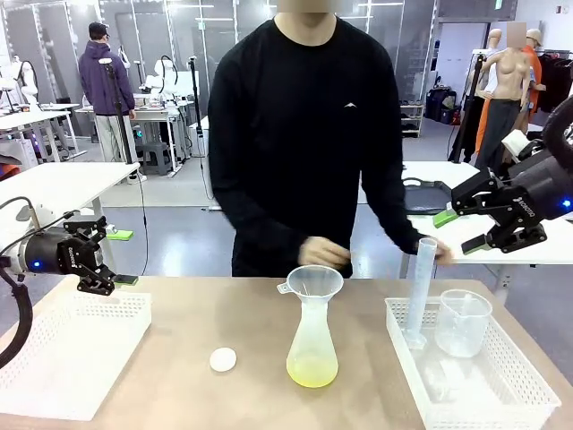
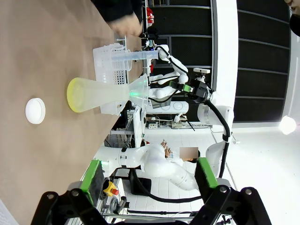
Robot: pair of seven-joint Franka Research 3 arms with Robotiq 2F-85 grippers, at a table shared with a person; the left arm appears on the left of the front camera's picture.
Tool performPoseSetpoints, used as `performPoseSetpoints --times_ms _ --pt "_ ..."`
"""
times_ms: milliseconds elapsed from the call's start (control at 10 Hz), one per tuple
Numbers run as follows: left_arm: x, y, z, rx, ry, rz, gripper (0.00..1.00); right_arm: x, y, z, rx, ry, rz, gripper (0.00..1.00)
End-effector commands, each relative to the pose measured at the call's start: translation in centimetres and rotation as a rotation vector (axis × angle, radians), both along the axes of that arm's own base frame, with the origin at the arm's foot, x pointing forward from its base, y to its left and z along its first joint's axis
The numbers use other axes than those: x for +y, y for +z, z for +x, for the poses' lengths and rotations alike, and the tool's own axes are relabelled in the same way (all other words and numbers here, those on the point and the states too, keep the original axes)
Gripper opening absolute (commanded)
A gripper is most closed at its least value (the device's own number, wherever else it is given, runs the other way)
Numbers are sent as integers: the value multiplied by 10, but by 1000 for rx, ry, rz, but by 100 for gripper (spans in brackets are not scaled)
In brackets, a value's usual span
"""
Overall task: Prepare the solutions needed for the experiment.
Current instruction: Once the solution is in the Big flask , pick up the Plastic Funnel and place it back into the right Organizing basket.
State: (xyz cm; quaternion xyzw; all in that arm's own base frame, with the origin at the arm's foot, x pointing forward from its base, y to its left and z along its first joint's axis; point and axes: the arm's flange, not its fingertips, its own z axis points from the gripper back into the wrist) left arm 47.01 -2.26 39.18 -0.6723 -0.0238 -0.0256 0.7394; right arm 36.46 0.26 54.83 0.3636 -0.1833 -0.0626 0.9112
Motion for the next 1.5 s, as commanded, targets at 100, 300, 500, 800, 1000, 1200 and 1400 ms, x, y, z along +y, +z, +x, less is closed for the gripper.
performPoseSetpoints --times_ms 100,300,500,800,1000,1200,1400 --pt "-2 1 0 -9 9 13 100 -4 -1 3 -5 -13 15 76" --pt "-2 1 0 -9 9 13 100 -4 -1 3 -5 -13 15 76" --pt "-2 1 0 -9 9 13 100 -5 0 1 -6 -3 25 76" --pt "-2 1 0 -9 9 13 100 66 5 7 65 55 -99 76" --pt "-2 1 0 -9 9 13 100 104 4 15 95 91 -122 76" --pt "-2 1 0 -9 9 13 100 146 3 22 132 155 -194 76" --pt "-2 1 0 -9 9 13 100 178 1 31 140 178 -272 76"
